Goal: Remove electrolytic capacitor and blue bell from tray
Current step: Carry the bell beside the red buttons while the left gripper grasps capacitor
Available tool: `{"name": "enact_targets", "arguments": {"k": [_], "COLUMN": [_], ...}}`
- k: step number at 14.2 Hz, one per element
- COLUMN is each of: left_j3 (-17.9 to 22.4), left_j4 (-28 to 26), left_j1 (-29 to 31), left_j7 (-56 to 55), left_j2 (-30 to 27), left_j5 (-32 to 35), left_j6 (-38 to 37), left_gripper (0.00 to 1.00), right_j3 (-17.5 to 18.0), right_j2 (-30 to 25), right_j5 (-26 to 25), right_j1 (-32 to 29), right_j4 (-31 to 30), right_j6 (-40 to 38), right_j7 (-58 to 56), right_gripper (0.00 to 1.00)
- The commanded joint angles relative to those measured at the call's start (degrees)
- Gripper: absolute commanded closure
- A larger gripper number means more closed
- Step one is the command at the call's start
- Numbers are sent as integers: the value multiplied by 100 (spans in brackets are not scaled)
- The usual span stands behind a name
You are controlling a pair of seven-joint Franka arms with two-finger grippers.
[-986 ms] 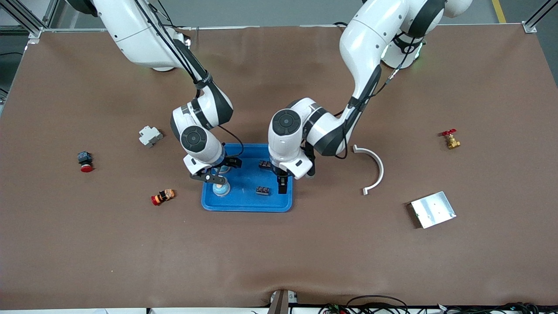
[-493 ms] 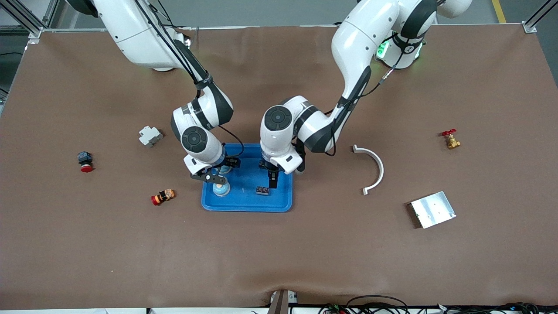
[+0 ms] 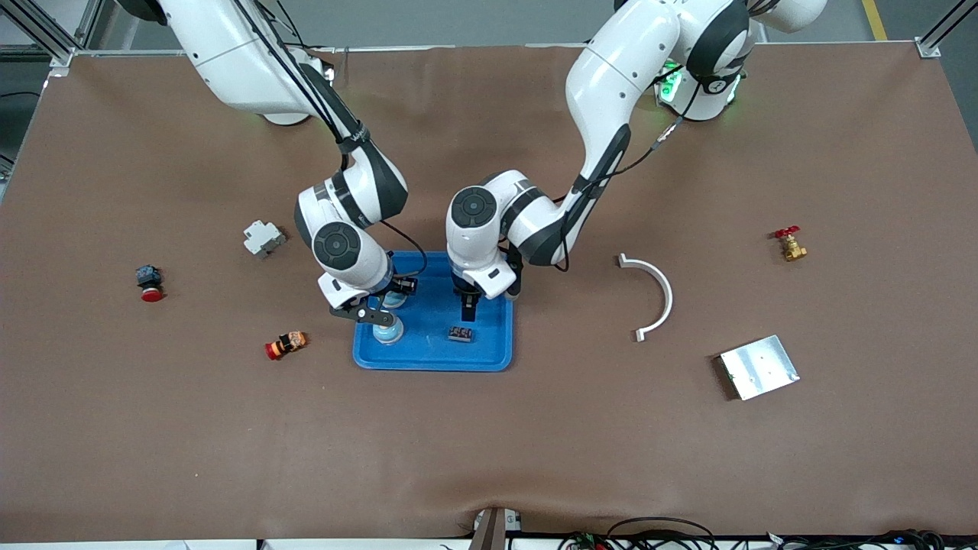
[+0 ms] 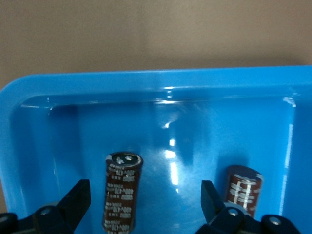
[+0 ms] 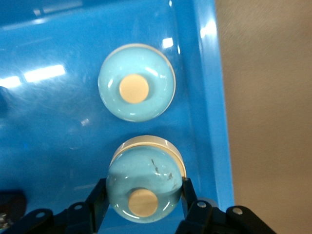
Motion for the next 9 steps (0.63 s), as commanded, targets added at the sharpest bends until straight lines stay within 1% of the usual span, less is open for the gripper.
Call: {"name": "enact_targets", "arguments": {"k": [1,3,4,7,9], "left_j3": [48,48,48,48,57], "left_j4": [110,110,110,101,101], "left_j1": [-88,-115,-132,-176,-177], "left_j7": [-62,-70,-79,-79,-88], "left_j2": [128,163,172,163,137], "left_j5": [-81,-81,-90,-116,-116], "left_j6": [28,37,37,37,20], "left_gripper": [0,0,0,21,43], "right_j3": [33,7,-115,-633,-1098], "right_j2": [-390,-610,-689,-848,-875], "right_j5": [24,24,24,-3,-81], "right_j1": [-262,-570,-710,-1088,-1335], "right_j4": [-64,-64,-64,-107,-116], "right_j6": [-266,-634,-827,-1154,-1180], "right_j7": [-324,-938,-1272,-2720,-4046], "right_gripper": [91,98,99,99,99]}}
